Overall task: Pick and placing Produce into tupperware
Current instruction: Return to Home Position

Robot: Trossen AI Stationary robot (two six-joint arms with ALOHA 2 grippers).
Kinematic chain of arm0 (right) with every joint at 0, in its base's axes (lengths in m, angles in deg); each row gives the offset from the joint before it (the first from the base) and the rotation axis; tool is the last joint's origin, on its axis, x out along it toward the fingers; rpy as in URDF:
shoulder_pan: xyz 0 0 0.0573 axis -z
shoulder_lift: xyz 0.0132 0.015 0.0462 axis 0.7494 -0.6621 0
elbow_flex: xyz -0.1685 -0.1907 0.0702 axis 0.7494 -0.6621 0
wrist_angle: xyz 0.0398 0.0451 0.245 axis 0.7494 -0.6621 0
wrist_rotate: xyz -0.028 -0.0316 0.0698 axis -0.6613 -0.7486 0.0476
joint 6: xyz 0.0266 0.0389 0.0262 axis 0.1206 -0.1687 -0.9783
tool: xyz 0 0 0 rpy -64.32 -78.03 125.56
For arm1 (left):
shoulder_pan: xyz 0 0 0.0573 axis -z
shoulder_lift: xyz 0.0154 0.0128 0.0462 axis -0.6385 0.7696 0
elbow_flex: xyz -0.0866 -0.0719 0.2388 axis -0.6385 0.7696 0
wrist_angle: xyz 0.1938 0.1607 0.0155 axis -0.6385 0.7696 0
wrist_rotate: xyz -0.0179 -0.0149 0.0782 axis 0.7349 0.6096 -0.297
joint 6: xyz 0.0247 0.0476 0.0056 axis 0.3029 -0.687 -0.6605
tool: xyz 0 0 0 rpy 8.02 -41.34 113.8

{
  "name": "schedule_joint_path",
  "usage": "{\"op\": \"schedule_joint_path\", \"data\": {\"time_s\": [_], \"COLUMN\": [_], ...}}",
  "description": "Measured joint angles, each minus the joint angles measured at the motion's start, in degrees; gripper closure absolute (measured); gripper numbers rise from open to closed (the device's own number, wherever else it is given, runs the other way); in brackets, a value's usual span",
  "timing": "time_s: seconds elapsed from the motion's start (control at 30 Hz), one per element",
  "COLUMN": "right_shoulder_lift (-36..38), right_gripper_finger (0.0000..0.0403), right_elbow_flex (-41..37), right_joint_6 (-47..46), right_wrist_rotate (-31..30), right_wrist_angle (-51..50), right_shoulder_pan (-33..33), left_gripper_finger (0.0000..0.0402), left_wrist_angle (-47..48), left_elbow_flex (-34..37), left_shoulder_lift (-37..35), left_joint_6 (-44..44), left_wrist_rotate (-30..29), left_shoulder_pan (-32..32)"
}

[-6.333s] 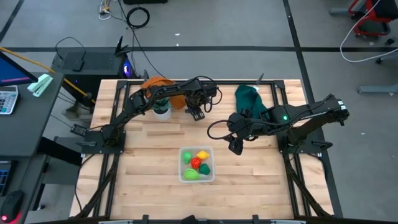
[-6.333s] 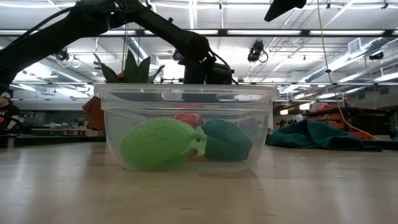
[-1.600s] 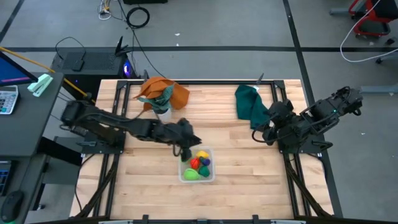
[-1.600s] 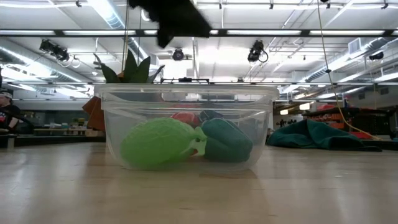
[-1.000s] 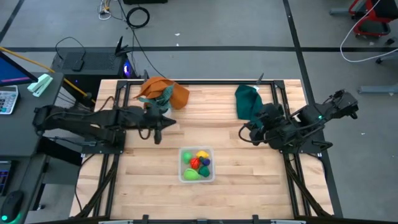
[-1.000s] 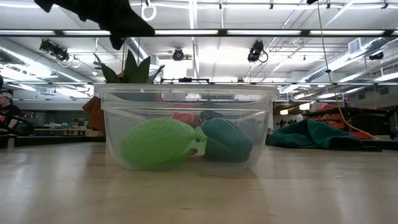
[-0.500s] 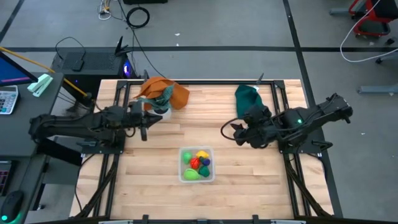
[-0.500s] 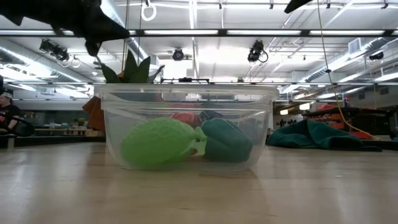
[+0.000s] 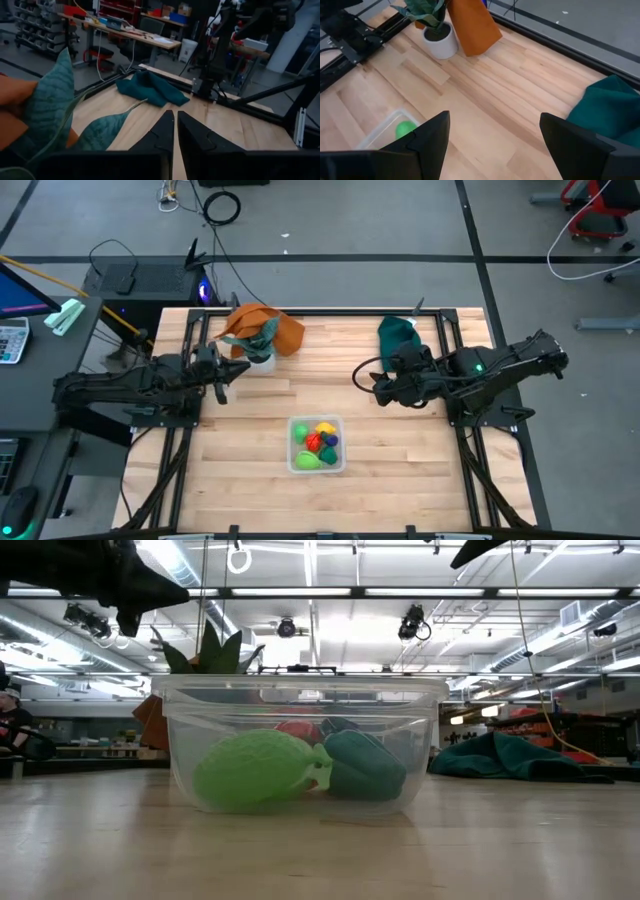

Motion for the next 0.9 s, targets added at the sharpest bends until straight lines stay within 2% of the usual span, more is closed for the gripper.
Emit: {"op": "schedule_joint_path", "data": {"time_s": [0.27,0.5,0.73,0.9], "right_shoulder_lift": [0.0,0.0,0.0,0.0], "right_gripper_finger": [0.0134,0.0134,0.0134,0.0134], "right_elbow_flex": [0.0,0.0,0.0,0.0], "right_joint_6": [0.0,-0.6,-1.1,-1.2], "right_wrist_rotate": [0.8,0.9,1.2,1.2], "right_wrist_angle": [0.0,0.0,0.0,0.0], "right_shoulder_pan": [0.0,0.0,0.0,0.0], "left_gripper_finger": [0.0396,0.0379,0.0396,0.0384], "left_wrist_angle": [0.7,1.7,2.8,6.0], "left_elbow_flex": [2.0,2.0,2.0,2.0], "left_shoulder_lift": [-6.5,-9.5,-12.0,-14.3], "left_joint_6": [-0.9,-2.4,-3.6,-3.8], "left_wrist_rotate": [4.1,4.6,5.2,4.2], "left_shoulder_pan": [0.1,0.6,3.4,4.0]}}
